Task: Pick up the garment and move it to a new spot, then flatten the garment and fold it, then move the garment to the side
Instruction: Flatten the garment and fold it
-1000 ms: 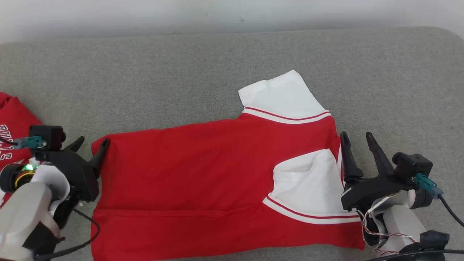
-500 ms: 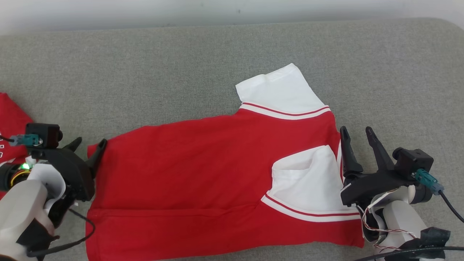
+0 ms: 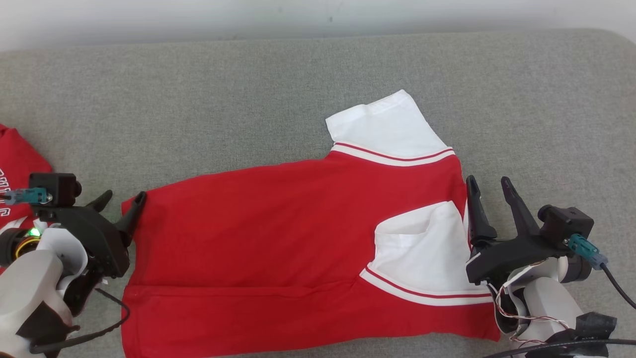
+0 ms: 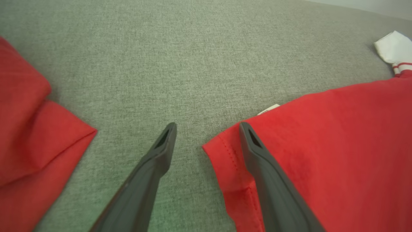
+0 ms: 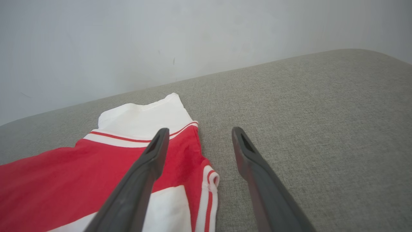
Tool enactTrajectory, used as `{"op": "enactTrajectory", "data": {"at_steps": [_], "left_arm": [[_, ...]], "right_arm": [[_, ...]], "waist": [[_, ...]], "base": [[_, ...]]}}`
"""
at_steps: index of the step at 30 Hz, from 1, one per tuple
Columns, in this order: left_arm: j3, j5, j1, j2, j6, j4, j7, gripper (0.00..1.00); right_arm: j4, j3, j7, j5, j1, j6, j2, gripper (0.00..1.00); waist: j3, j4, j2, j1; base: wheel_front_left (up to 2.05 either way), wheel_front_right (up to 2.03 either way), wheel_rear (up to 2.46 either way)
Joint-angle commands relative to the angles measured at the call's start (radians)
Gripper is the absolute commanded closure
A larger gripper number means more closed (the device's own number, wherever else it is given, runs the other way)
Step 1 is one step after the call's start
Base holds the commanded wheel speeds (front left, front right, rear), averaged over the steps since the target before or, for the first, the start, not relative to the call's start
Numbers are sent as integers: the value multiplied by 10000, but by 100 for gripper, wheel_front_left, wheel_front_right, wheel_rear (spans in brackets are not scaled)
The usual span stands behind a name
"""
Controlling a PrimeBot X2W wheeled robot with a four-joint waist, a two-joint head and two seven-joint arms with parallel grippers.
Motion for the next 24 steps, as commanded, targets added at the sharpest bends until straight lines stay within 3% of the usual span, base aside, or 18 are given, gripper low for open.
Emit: {"op": "enactTrajectory", "data": {"at_steps": [1, 24], "left_arm": [[-139, -220, -76, 112, 7, -36, 59, 0], [-594, -2808, 155, 394, 6, -577, 974, 0]], "right_arm": [[16, -22, -2, -54, 34, -12, -4, 0], [101, 94, -2, 21, 69, -11, 52, 0]], "waist": [[-54, 27, -1, 0], [-257, -131, -1, 0]], "base": [[0, 0, 0], [0, 0, 0]]}}
